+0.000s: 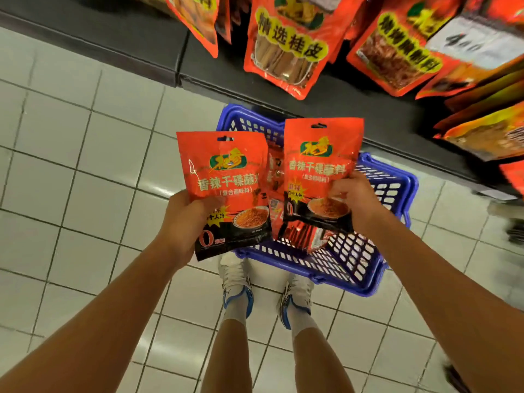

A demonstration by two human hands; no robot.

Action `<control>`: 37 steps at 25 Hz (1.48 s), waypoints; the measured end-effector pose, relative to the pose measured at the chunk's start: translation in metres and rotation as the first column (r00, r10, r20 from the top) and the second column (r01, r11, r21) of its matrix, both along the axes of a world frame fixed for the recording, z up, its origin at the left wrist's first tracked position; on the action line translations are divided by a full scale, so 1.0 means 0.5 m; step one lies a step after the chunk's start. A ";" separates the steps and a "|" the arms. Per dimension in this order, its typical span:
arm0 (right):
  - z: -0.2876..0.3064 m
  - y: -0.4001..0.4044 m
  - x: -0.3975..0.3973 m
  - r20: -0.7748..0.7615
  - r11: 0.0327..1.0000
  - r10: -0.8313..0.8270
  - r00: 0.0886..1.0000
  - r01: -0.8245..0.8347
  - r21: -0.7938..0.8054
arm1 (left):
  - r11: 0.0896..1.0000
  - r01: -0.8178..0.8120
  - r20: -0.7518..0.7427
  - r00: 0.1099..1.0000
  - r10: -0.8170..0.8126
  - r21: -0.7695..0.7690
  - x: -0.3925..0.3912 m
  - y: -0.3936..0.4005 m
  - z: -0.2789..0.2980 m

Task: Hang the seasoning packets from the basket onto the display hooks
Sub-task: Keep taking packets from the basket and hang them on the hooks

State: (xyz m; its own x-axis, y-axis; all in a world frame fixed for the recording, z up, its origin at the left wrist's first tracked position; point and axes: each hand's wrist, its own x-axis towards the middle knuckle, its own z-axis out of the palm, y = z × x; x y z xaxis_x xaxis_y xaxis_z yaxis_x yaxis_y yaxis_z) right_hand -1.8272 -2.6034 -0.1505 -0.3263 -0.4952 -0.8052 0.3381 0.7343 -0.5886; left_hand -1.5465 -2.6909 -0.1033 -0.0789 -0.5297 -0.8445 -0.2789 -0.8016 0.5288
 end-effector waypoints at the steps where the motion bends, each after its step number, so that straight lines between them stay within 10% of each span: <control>1: 0.050 -0.006 -0.012 0.059 0.999 -0.027 0.998 0.029 -0.039 | 1.000 -0.012 -0.029 1.000 0.012 -0.006 -0.012 -0.001 0.032; 13: 0.877 -0.054 -0.056 -0.321 0.813 -0.105 0.941 -0.105 -0.573 | 0.927 -0.137 -0.323 0.946 0.017 -0.350 -0.094 -0.076 0.765; 24: 1.604 -0.082 -0.091 -0.537 0.479 -0.346 0.770 -0.347 -0.806 | 0.573 -0.343 -0.486 0.867 -0.112 -0.744 -0.122 -0.122 1.464; 37: 1.896 -0.270 -0.062 -0.478 0.400 -0.532 0.698 -0.291 -0.869 | 0.483 -0.356 -0.545 0.767 -0.338 -0.800 -0.137 -0.293 1.721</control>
